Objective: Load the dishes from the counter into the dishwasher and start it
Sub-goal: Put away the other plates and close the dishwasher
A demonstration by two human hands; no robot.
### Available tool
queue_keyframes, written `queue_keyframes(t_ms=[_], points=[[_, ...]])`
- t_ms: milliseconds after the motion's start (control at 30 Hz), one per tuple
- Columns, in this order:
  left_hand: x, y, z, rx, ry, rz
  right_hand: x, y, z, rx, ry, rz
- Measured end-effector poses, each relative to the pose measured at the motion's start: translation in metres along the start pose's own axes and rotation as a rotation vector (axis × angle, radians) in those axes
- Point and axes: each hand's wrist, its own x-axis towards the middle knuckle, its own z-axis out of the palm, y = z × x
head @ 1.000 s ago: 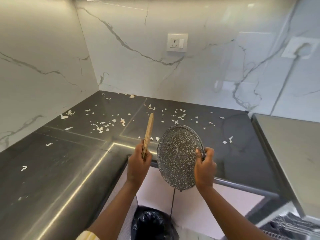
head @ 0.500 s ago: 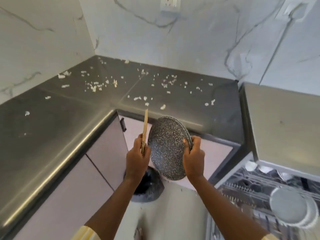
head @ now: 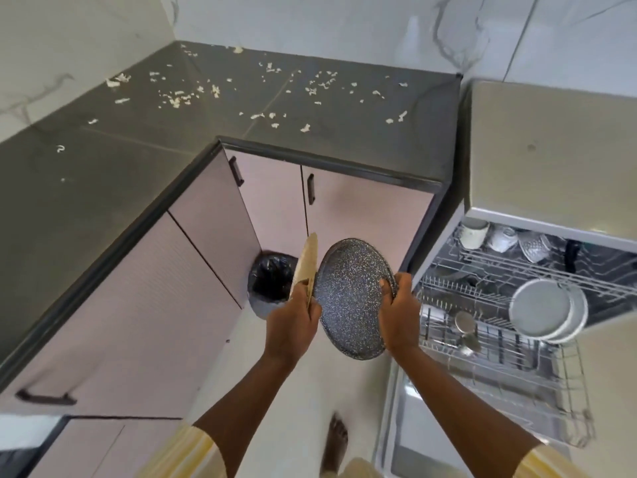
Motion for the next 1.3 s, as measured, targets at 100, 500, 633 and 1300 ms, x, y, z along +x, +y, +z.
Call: queue_keyframes(t_ms=[100,500,633,1300], points=[[-0.039,0.01,0.012,-0.01,-0.018,-0.011,-0.03,0.022,-0.023,0.001,-0.035,0.03],[-0.202,0.069,0.042,0.03,-0.192,0.089,-0.167,0.107,-0.177,-0.122,0.04,0.113],[-0.229,0.082,0.051,0.009,-0.268,0.146,-0.194,0.121,-0.21,-0.116,0.147,0.182],[-0.25,0.176,0.137,-0.648,-0.433,-0.296,-0.201,0.209,-0.281,-0.02,0.276,0.621]])
